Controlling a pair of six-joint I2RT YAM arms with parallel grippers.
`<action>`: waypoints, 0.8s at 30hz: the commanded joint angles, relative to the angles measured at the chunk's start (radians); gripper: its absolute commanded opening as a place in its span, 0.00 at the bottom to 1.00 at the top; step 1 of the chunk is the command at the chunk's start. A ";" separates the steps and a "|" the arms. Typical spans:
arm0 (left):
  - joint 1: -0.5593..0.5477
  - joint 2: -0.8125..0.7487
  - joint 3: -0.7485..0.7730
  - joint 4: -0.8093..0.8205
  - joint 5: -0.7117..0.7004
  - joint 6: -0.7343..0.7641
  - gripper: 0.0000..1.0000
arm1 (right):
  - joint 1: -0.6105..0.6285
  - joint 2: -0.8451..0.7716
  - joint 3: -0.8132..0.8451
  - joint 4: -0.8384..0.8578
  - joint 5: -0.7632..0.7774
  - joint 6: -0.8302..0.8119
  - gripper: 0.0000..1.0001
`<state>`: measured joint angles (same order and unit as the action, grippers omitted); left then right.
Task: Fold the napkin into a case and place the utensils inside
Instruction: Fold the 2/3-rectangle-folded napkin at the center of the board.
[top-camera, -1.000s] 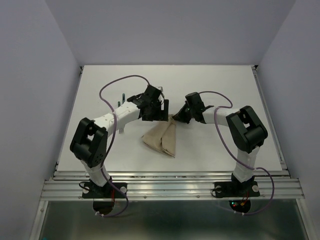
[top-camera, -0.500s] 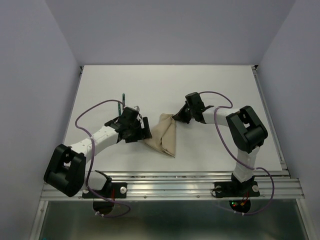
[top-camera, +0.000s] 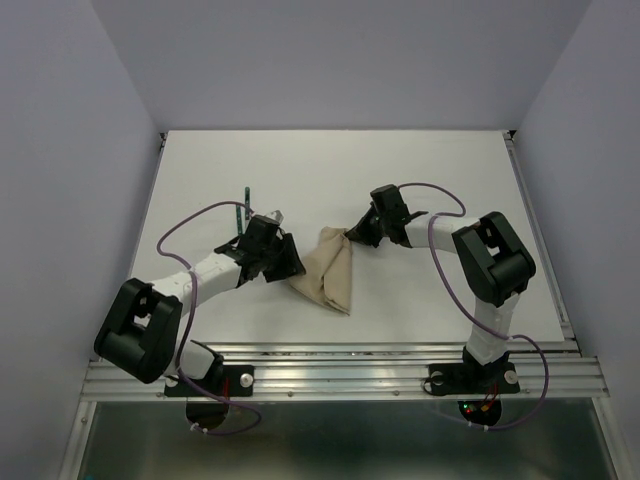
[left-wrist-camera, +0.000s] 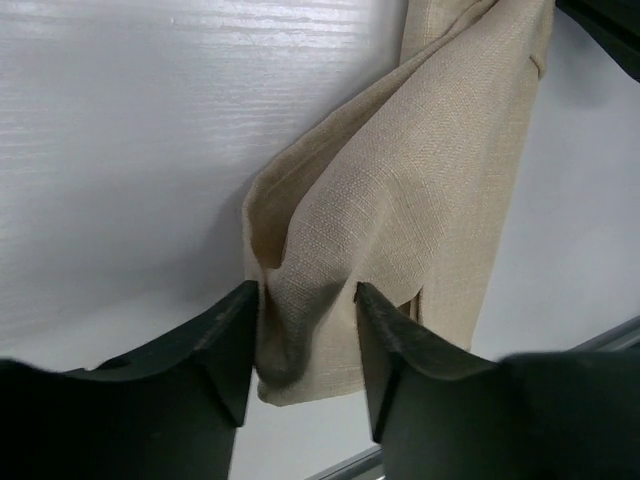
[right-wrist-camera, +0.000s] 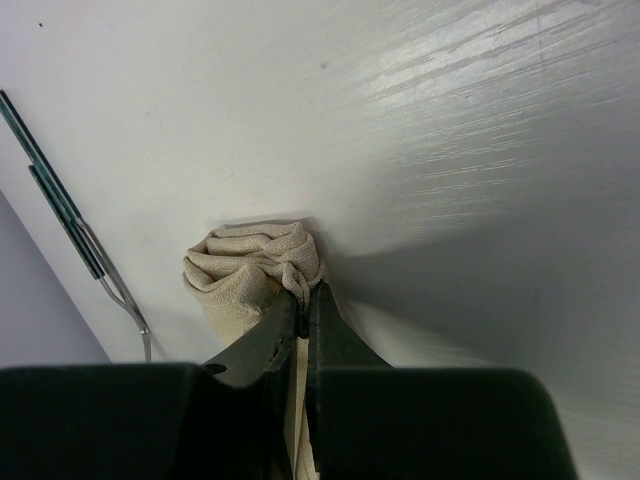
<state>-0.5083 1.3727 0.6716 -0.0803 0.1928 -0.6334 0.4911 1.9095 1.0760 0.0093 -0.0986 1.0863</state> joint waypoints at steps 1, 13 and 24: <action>0.002 -0.020 0.000 0.036 0.023 0.020 0.49 | 0.001 -0.012 -0.025 -0.062 0.062 -0.006 0.01; -0.001 -0.106 0.071 -0.032 0.106 0.109 0.00 | 0.001 -0.024 -0.027 -0.072 0.094 0.017 0.01; -0.088 -0.077 0.187 -0.114 0.119 0.179 0.00 | 0.001 -0.010 -0.010 -0.088 0.122 0.037 0.01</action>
<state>-0.5556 1.3003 0.8001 -0.1669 0.2897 -0.5014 0.4923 1.9041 1.0721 0.0032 -0.0669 1.1229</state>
